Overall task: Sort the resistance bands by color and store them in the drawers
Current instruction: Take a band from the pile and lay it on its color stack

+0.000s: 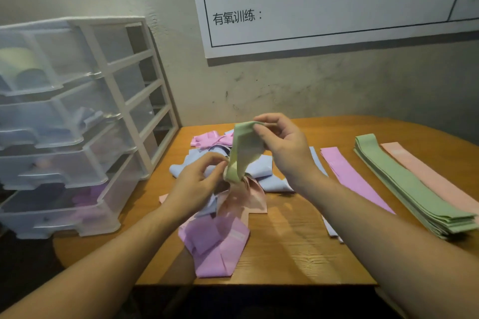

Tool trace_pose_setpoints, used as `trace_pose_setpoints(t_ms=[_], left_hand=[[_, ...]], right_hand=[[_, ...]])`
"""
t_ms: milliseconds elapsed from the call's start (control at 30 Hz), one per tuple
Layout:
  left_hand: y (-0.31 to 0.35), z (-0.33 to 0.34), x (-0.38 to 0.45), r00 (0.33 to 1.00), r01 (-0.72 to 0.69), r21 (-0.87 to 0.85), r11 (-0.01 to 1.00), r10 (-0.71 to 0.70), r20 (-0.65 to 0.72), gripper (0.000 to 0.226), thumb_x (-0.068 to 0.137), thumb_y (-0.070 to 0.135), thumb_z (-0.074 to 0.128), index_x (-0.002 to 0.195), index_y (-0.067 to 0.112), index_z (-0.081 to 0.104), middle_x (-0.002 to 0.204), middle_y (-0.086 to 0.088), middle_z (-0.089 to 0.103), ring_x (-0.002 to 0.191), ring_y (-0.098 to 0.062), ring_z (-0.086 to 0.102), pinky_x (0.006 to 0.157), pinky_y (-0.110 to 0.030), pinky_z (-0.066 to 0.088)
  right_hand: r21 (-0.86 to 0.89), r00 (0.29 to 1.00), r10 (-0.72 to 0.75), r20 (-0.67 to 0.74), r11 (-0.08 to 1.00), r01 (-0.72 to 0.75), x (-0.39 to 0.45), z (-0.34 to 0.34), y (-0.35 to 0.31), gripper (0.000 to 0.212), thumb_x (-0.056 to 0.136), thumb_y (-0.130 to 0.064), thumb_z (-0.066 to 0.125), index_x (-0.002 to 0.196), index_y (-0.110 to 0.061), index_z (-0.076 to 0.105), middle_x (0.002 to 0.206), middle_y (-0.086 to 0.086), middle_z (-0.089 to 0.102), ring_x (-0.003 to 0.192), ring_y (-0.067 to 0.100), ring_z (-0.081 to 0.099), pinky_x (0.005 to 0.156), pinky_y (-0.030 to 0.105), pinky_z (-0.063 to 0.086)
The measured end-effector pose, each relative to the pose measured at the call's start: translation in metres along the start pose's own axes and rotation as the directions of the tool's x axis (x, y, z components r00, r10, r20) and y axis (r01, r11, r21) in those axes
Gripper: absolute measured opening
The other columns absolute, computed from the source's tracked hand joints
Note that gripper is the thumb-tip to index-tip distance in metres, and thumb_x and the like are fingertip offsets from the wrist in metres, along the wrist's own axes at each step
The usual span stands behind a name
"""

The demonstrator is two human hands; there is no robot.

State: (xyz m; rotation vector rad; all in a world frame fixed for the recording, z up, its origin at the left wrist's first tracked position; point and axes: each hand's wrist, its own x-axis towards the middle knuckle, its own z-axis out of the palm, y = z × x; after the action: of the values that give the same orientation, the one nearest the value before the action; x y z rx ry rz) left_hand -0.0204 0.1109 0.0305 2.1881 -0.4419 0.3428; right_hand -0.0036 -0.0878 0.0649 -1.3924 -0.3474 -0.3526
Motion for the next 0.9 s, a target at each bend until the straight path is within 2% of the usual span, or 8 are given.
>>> trace_pose_setpoints(t_ms=[167, 267, 333, 433, 533, 633, 767, 900], left_hand=[[0.030, 0.008, 0.009, 1.000, -0.007, -0.173, 0.985, 0.005, -0.014, 0.020, 0.099, 0.038, 0.055, 0.116, 0.029, 0.059, 0.112, 0.017, 0.065, 0.111, -0.002, 0.061, 0.093, -0.023, 0.050], [0.067, 0.015, 0.015, 1.000, -0.010, -0.335, 0.942, 0.010, -0.004, 0.034, 0.096, 0.035, 0.055, 0.126, 0.020, 0.054, 0.117, 0.005, 0.064, 0.105, 0.002, 0.063, 0.083, -0.015, 0.050], [0.091, 0.018, 0.019, 0.999, -0.023, -0.395, 0.918, 0.038, 0.030, 0.033, 0.099, 0.024, 0.055, 0.131, 0.016, 0.049, 0.114, 0.004, 0.065, 0.095, 0.006, 0.065, 0.073, -0.013, 0.051], [0.116, 0.018, 0.027, 0.998, -0.054, -0.431, 0.901, 0.066, 0.014, 0.032, 0.096, 0.025, 0.060, 0.126, 0.016, 0.054, 0.110, -0.003, 0.068, 0.093, -0.007, 0.069, 0.070, -0.019, 0.055], [0.132, 0.016, 0.032, 0.999, -0.035, -0.435, 0.900, 0.033, -0.014, 0.024, 0.097, 0.021, 0.062, 0.116, 0.006, 0.057, 0.100, -0.016, 0.068, 0.078, -0.014, 0.068, 0.058, -0.029, 0.058], [0.139, 0.016, 0.033, 1.000, -0.011, -0.428, 0.904, 0.008, -0.009, 0.021, 0.100, 0.018, 0.059, 0.112, 0.001, 0.056, 0.085, -0.004, 0.068, 0.067, -0.012, 0.067, 0.047, -0.026, 0.052], [0.147, 0.022, 0.032, 0.999, 0.042, -0.478, 0.878, -0.046, 0.004, 0.021, 0.101, 0.024, 0.058, 0.110, 0.005, 0.058, 0.082, -0.001, 0.069, 0.071, -0.019, 0.065, 0.049, -0.028, 0.053], [0.158, 0.029, 0.034, 0.994, 0.103, -0.548, 0.830, -0.110, 0.021, 0.029, 0.103, 0.029, 0.054, 0.115, 0.004, 0.057, 0.093, -0.009, 0.066, 0.077, -0.024, 0.066, 0.059, -0.035, 0.054]], right_hand=[[0.058, 0.996, 0.049, -0.070, 0.997, -0.045, 0.003, -0.021, -0.023, 0.009, 0.097, -0.012, 0.065, 0.096, -0.020, 0.069, 0.089, 0.004, 0.068, 0.078, 0.013, 0.063, 0.063, 0.026, 0.053], [0.098, 0.996, 0.072, -0.061, 0.993, -0.066, 0.001, -0.030, -0.036, 0.009, 0.097, -0.013, 0.064, 0.096, -0.021, 0.068, 0.088, 0.003, 0.069, 0.078, 0.016, 0.064, 0.059, 0.026, 0.052], [0.131, 0.997, 0.076, -0.036, 0.989, -0.070, -0.001, -0.033, -0.043, 0.009, 0.097, -0.012, 0.064, 0.097, -0.021, 0.068, 0.090, 0.004, 0.070, 0.081, 0.018, 0.065, 0.061, 0.029, 0.054], [0.148, 0.997, 0.070, -0.008, 0.987, -0.068, -0.006, -0.034, -0.056, 0.010, 0.097, -0.008, 0.063, 0.100, -0.017, 0.067, 0.092, 0.006, 0.068, 0.079, 0.015, 0.066, 0.064, 0.026, 0.056], [0.156, 0.999, 0.040, -0.011, 0.987, -0.038, -0.008, -0.038, -0.065, 0.010, 0.096, -0.005, 0.063, 0.099, -0.014, 0.067, 0.091, 0.007, 0.067, 0.074, 0.012, 0.067, 0.063, 0.022, 0.054], [0.135, 1.000, 0.016, -0.013, 0.991, -0.014, -0.008, -0.045, -0.068, 0.012, 0.096, -0.006, 0.064, 0.097, -0.017, 0.068, 0.088, 0.003, 0.067, 0.076, 0.011, 0.067, 0.065, 0.024, 0.054], [0.159, 0.995, 0.094, 0.043, 0.982, -0.100, -0.014, -0.053, -0.069, 0.012, 0.098, -0.018, 0.063, 0.109, -0.022, 0.063, 0.095, 0.001, 0.069, 0.080, 0.015, 0.067, 0.067, 0.030, 0.055], [0.168, 0.964, 0.230, 0.136, 0.953, -0.251, -0.022, -0.063, -0.061, 0.038, 0.094, -0.035, 0.068, 0.128, -0.023, 0.055, 0.109, 0.004, 0.073, 0.093, 0.021, 0.068, 0.082, 0.044, 0.051]])
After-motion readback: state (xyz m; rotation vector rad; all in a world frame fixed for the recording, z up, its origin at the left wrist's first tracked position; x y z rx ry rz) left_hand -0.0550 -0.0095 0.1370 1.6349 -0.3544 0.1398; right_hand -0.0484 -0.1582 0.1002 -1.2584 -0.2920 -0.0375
